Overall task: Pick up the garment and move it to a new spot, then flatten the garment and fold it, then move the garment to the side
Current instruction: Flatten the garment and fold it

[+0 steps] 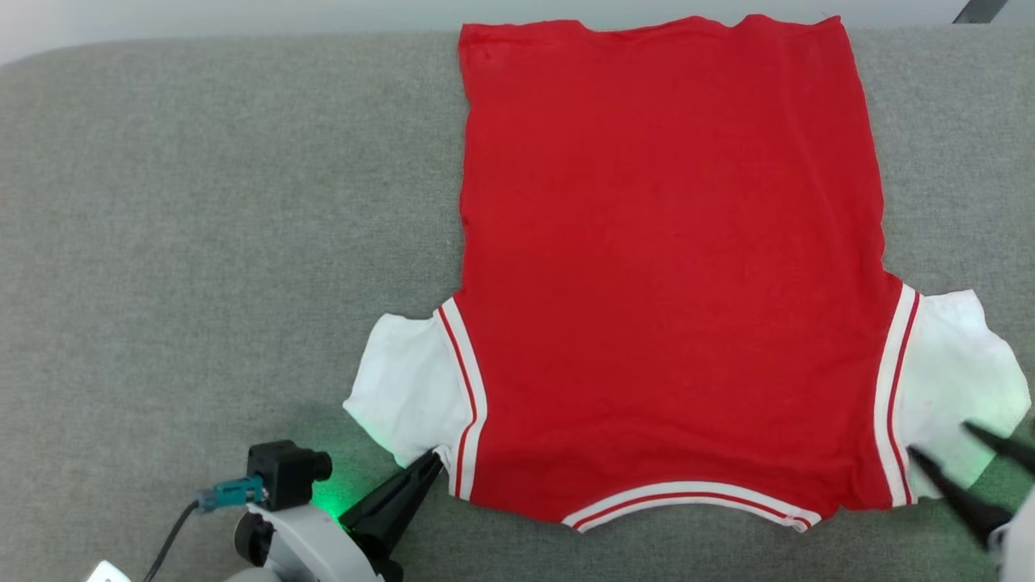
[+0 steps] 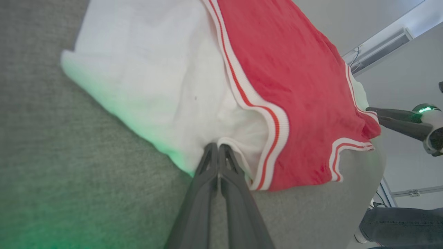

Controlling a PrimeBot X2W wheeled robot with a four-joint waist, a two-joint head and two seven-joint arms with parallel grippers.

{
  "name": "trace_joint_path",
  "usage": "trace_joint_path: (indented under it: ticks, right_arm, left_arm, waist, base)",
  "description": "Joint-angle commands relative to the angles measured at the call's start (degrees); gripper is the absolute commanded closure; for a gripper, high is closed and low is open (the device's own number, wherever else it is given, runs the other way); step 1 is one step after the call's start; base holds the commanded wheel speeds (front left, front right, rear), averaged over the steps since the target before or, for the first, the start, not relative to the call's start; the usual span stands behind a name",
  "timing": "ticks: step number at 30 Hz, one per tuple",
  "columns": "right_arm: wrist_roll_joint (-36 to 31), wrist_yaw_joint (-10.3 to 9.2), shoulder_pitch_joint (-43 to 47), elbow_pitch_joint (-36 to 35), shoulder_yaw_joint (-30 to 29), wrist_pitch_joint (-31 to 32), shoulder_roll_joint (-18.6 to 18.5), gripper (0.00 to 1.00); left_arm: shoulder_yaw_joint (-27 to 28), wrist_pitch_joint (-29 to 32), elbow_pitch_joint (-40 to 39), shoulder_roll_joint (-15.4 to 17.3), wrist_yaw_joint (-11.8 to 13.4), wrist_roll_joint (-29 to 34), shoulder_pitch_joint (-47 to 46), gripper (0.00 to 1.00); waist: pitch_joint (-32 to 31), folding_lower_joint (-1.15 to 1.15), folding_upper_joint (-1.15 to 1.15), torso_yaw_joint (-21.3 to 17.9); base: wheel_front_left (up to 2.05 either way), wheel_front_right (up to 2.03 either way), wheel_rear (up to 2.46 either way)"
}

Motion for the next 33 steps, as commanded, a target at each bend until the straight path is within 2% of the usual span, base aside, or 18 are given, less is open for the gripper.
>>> trace_joint_path:
  ticks: [1, 7, 12, 14, 18, 23, 28, 33]
  right_arm:
    - [0.71, -0.08, 0.62, -1.7, -1.85, 0.84, -0.79, 0.0]
    - [3.83, -0.08, -2.6, -10.99, -12.91, 8.23, -5.27, 0.0]
    - [5.69, -0.09, -15.73, -9.03, -15.86, 15.3, -6.08, 0.0]
    - [4.96, -0.09, -23.54, -5.89, -14.64, 18.3, -5.97, 0.0]
    - [2.95, -0.09, -40.27, 4.61, -11.25, 25.35, -2.77, 0.0]
    - [-4.61, -0.09, -57.85, 18.23, -6.65, 32.88, -0.01, 0.0]
    - [-9.83, -0.09, -69.19, 30.64, -5.91, 37.41, 2.87, 0.0]
    - [-13.6, -0.09, -76.15, 39.04, -6.1, 40.58, 5.16, 0.0]
  left_arm:
    - [-0.23, 0.66, 1.05, -0.8, -0.16, 0.29, 0.43, 1.0]
    - [0.96, 0.66, -1.17, -1.51, -0.3, 2.42, -0.72, 1.0]
    - [0.45, 1.02, -2.92, -3.11, -0.41, 4.77, -4.08, 1.0]
    - [-0.01, 1.23, -3.54, -3.89, -0.47, 5.59, -5.92, 1.0]
    - [-1.04, 1.65, -4.34, -4.96, -0.59, 6.39, -8.95, 1.0]
    - [-3.39, 1.72, -5.17, -6.28, -0.63, 6.74, -11.9, 1.0]
    - [-5.78, 1.75, -4.8, -6.69, -0.41, 6.18, -13.6, 1.0]
    - [-7.08, 1.69, -4.18, -6.35, -0.21, 5.63, -15.01, 1.0]
  waist:
    - [0.4, 0.0, 0.0, -0.13]
    - [2.96, 0.0, 0.0, 0.62]
    - [7.6, 0.0, 0.0, 3.22]
    - [10.06, 0.0, 0.0, 4.83]
    - [14.88, 0.0, 0.0, 8.41]
    - [20.45, 0.0, 0.0, 12.31]
    - [23.74, 0.0, 0.0, 14.89]
    - [25.6, 0.0, 0.0, 15.93]
  base:
    - [0.0, 0.0, 0.0]
    - [0.0, 0.0, 0.0]
    - [0.0, 0.0, 0.0]
    - [0.0, 0.0, 0.0]
    - [0.0, 0.0, 0.0]
    - [0.0, 0.0, 0.0]
    - [0.0, 0.0, 0.0]
    - [0.0, 0.0, 0.0]
